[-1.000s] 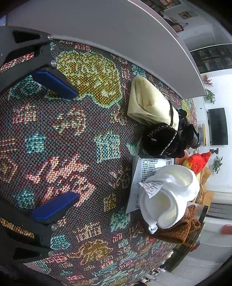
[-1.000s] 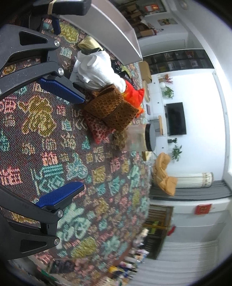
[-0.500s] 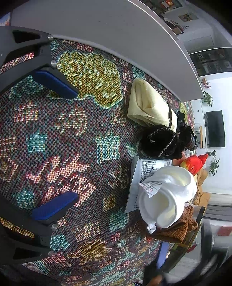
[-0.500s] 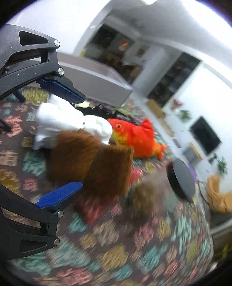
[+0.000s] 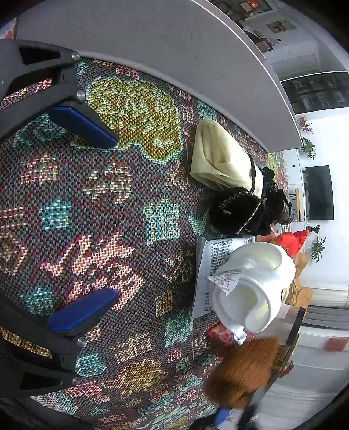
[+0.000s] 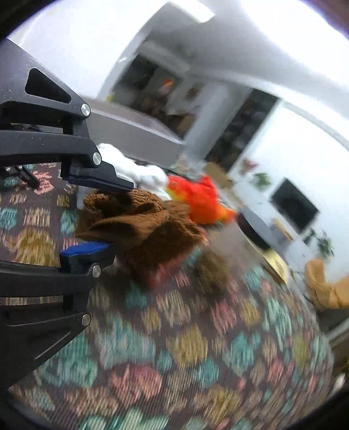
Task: Organize soft objects
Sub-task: 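Grasp the brown knitted bag with the right tool while the left tool grasps the red plush fish, then carry the brown knitted bag and red fish into the white bin and release both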
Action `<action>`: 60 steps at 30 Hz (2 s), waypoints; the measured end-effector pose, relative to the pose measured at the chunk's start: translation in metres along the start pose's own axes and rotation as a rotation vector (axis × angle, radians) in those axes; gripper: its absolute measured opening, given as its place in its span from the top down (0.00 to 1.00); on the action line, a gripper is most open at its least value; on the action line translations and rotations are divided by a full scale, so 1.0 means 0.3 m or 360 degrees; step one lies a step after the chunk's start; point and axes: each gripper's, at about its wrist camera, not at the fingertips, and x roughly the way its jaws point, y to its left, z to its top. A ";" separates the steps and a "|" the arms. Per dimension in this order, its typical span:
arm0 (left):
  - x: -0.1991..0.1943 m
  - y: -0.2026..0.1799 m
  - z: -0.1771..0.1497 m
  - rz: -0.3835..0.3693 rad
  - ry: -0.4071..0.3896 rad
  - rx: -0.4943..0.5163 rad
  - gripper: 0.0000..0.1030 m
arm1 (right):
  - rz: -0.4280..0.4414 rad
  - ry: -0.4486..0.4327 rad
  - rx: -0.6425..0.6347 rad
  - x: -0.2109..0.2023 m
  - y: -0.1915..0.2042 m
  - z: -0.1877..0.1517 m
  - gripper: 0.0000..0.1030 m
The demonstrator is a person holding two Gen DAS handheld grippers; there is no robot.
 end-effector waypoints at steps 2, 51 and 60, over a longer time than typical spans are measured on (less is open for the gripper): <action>-0.003 -0.002 -0.001 0.0006 0.0006 -0.0004 0.00 | -0.0141 -0.0047 0.0169 -0.044 -0.134 0.005 0.65; 0.577 -0.280 1.067 -0.0013 0.0361 0.0406 0.61 | -0.0812 0.0517 -0.0561 0.200 -0.074 0.145 0.38; 0.183 -0.031 1.062 -0.0495 0.0054 0.0066 0.71 | -0.0482 0.0279 -0.0374 -0.028 0.029 0.207 0.38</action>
